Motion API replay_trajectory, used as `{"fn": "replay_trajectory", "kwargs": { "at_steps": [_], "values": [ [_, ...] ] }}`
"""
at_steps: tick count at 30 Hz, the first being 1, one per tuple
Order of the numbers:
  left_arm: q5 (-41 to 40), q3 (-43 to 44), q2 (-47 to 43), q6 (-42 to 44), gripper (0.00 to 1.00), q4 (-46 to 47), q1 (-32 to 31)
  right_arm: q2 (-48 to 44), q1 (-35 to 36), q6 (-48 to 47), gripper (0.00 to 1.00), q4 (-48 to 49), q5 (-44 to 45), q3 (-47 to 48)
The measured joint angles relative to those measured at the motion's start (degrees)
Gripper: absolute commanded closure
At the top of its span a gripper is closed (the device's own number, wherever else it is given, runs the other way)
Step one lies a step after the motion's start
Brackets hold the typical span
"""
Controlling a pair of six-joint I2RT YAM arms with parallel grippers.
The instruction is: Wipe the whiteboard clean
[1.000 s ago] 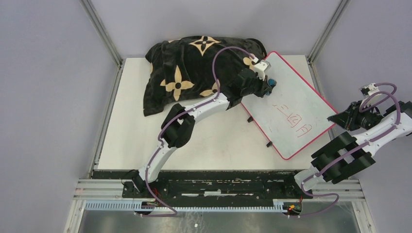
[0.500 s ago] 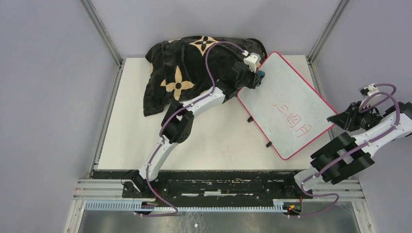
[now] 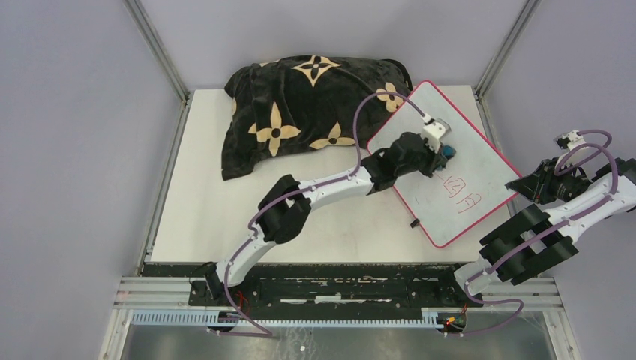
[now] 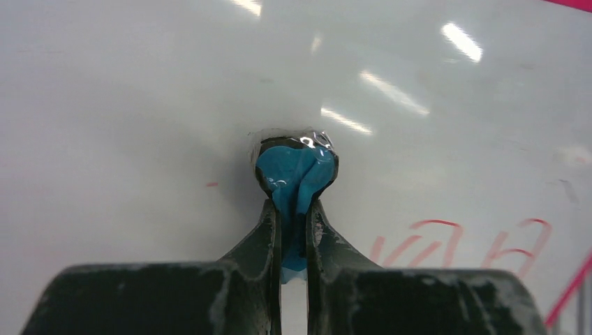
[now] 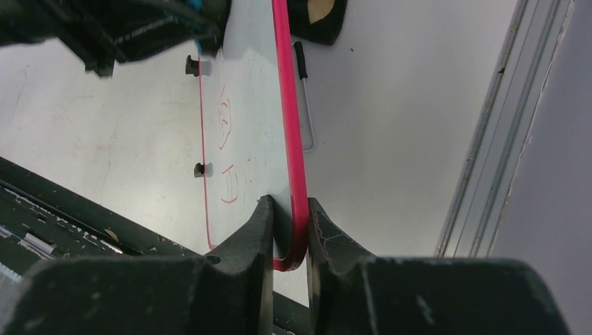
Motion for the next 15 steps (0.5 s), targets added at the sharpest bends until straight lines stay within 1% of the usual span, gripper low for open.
{"fn": "replay_trajectory", "kwargs": {
  "at_steps": [5,9,12,15],
  "values": [
    [3.65,0.0,-0.11,-0.17,0.97,1.53,-6.6,0.0,-0.07,-0.02,0.99,-0.02,0.09,-0.04],
    [6.29,-1.14,-0.11,-0.2,0.97,1.22,-10.29,-0.09,-0.02,-0.02,1.0,-0.02,-0.2,-0.07],
    [6.62,-2.51,-0.17,-0.2,0.97,1.16,-10.56,-0.15,0.0,-0.2,0.99,-0.02,-0.07,-0.07],
    [7.72,-4.66,-1.11,-0.33,0.97,1.53,-8.94,-0.15,0.04,-0.44,0.99,0.0,-0.04,-0.07]
  ]
}}
